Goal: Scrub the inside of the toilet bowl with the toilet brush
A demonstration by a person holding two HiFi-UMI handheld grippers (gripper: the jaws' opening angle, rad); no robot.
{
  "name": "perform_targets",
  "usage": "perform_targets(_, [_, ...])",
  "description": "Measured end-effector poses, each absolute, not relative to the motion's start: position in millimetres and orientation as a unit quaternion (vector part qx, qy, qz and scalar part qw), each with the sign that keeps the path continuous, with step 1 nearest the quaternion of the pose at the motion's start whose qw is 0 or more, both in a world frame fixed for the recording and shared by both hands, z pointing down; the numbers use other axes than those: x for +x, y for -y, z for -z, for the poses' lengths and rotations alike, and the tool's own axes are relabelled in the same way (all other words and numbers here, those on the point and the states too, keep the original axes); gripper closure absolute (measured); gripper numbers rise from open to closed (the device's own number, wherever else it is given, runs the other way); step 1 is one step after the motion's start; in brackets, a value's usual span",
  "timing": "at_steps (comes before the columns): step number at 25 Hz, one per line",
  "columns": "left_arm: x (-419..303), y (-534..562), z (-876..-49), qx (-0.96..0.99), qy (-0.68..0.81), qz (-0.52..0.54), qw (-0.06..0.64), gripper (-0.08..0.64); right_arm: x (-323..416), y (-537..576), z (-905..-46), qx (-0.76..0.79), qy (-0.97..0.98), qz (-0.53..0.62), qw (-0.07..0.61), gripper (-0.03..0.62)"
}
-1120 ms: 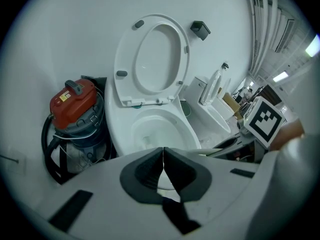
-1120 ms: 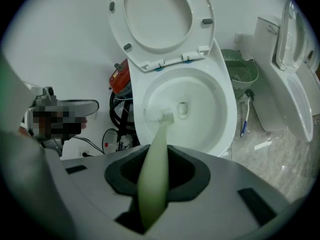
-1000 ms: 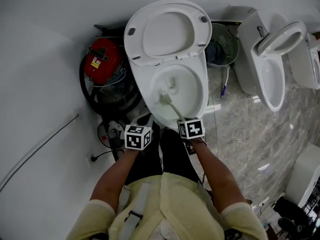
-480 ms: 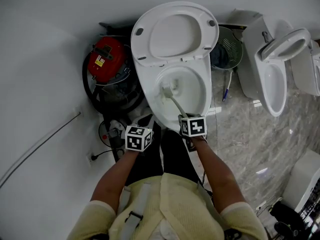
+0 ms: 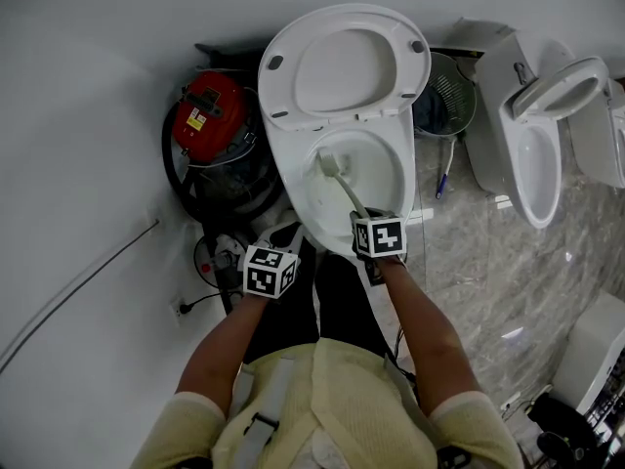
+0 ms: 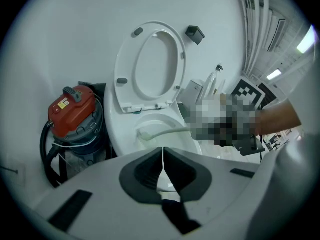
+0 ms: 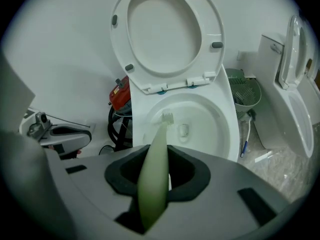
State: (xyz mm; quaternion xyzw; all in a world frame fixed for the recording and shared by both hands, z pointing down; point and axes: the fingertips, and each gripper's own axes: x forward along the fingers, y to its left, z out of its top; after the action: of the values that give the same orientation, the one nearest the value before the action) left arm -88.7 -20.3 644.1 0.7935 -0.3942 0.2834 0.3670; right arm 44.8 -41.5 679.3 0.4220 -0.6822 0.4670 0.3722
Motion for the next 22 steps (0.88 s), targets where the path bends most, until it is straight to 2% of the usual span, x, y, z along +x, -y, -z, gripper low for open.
perform_targets(22, [-67.9,20.1,-644.7,0.806,0.365,-0.297,0.359,0.545,120.9,52.4,-675.5,0.512,0.627,-0.476,0.343,0.486])
